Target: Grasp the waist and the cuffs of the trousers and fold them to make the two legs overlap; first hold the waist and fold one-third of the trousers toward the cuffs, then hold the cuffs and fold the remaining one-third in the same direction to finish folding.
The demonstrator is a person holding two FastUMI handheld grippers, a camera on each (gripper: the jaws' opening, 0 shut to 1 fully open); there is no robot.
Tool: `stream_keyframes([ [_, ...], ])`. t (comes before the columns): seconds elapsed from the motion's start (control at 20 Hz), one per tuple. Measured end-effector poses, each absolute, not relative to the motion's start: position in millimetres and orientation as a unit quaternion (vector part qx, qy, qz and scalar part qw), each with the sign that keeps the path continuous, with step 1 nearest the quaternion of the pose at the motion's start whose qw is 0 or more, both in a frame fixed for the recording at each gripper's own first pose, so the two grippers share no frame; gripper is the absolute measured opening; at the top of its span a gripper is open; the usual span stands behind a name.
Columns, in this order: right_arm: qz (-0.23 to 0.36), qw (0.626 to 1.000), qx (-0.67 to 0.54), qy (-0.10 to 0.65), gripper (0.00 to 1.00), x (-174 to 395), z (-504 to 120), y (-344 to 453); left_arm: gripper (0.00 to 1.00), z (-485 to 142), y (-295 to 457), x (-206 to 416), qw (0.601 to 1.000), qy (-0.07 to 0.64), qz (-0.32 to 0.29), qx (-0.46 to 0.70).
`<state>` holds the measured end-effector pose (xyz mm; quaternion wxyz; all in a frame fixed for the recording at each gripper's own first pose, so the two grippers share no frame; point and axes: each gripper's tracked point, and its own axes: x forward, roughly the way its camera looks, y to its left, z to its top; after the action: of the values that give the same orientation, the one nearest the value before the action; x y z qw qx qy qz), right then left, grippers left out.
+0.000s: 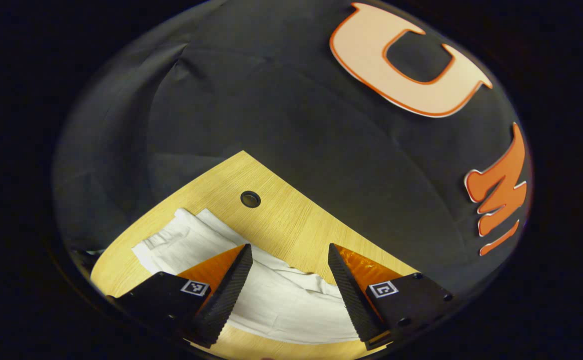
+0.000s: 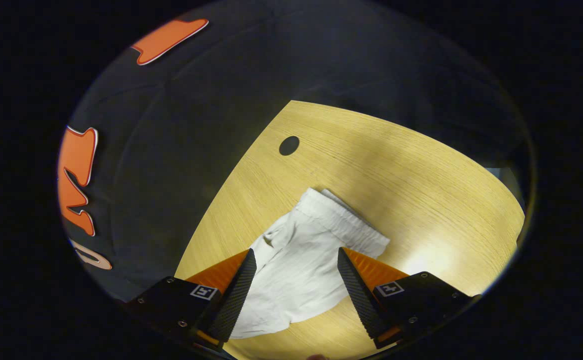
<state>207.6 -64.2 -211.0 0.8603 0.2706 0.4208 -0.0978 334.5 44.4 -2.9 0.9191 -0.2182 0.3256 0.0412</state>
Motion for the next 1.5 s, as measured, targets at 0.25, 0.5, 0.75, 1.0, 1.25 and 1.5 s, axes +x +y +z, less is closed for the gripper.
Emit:
stream_keyframes([
  [0.25, -0.13, 0.849, 0.279, 0.429, 0.99, 185.2, -236.5, -98.4, 1.0, 20.3, 29.5, 301.4, 0.933, 0.305, 0.023, -0.188],
  [0.5, -0.148, 0.838, 0.296, 0.433, 0.99, 188.3, -254.5, -115.9, 1.0, 19.6, 34.4, 253.9, 0.939, 0.303, 0.033, -0.158],
  [0.75, -0.148, 0.825, 0.327, 0.436, 0.96, 205.0, -264.5, -106.7, 1.0, 13.4, 51.2, 212.4, 0.936, 0.308, 0.05, -0.164],
  [1.0, -0.156, 0.826, 0.312, 0.442, 0.74, 204.8, -277.9, -115.3, 1.0, 3.8, 59.4, 190.7, 0.928, 0.317, 0.068, -0.183],
  [1.25, -0.157, 0.821, 0.318, 0.448, 0.35, 209.0, -282.5, -117.2, 1.0, 2.2, 60.4, 178.7, 0.925, 0.32, 0.074, -0.189],
  [1.5, -0.154, 0.833, 0.302, 0.437, 0.07, 210.5, -270.6, -114.3, 1.0, -3.3, 61.6, 175.3, 0.923, 0.323, 0.078, -0.195],
])
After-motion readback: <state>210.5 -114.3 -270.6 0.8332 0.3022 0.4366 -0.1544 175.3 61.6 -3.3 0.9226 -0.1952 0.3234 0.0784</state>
